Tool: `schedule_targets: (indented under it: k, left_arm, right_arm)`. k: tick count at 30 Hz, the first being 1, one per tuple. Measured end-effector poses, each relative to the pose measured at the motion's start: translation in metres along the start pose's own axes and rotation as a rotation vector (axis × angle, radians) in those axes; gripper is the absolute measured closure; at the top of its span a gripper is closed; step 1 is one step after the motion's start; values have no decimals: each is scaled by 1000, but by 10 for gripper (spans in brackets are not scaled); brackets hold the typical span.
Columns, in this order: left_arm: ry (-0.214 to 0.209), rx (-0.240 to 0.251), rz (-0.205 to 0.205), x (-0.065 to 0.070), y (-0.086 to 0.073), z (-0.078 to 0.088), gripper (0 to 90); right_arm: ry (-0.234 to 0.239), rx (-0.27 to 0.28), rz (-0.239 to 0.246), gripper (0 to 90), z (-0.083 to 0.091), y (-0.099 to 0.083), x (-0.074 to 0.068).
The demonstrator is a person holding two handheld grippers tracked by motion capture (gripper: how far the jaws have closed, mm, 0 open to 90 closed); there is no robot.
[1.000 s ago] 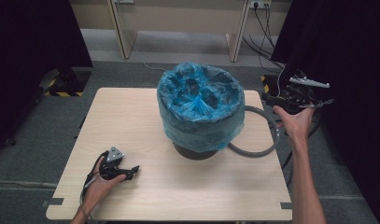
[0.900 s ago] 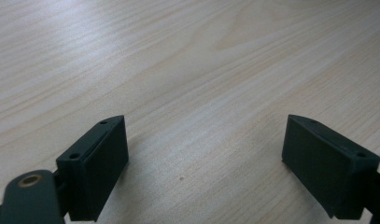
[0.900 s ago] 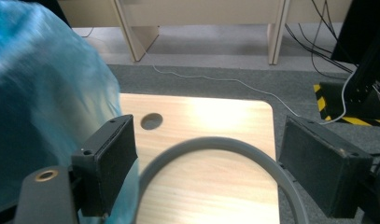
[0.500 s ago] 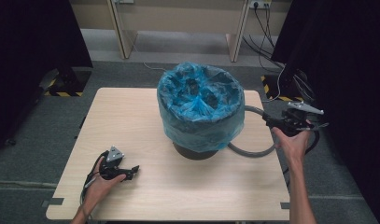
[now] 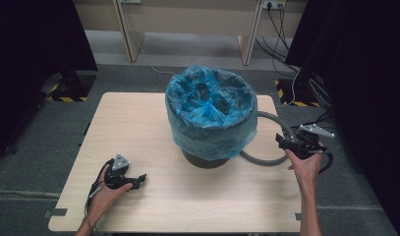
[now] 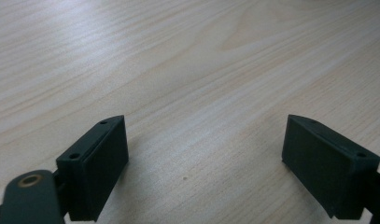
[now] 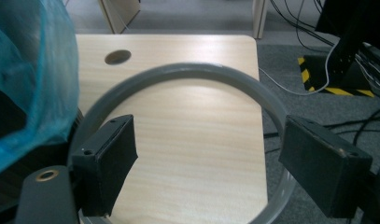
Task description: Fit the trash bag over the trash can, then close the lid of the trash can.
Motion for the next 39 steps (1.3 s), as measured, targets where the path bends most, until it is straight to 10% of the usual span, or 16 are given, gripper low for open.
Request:
schedule_targets:
  k: [26,39]
  left_arm:
    - [3,0,2,0,0,0,135]
    - [3,0,2,0,0,0,135]
  right_arm:
    - [-9,-105,-11,199,-12,-70,-10]
    - [-35,-120,-45,202,-7,-86,7]
Point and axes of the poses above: each handheld gripper's, and its own axes: z roughly backward along the jaws, y roughly out of its top, x roughly to its right, the point moved 10 cm from there along -z, roughly forward along the jaws, and after that the axes turned 13 degrees about z, right-handed, at the moved point
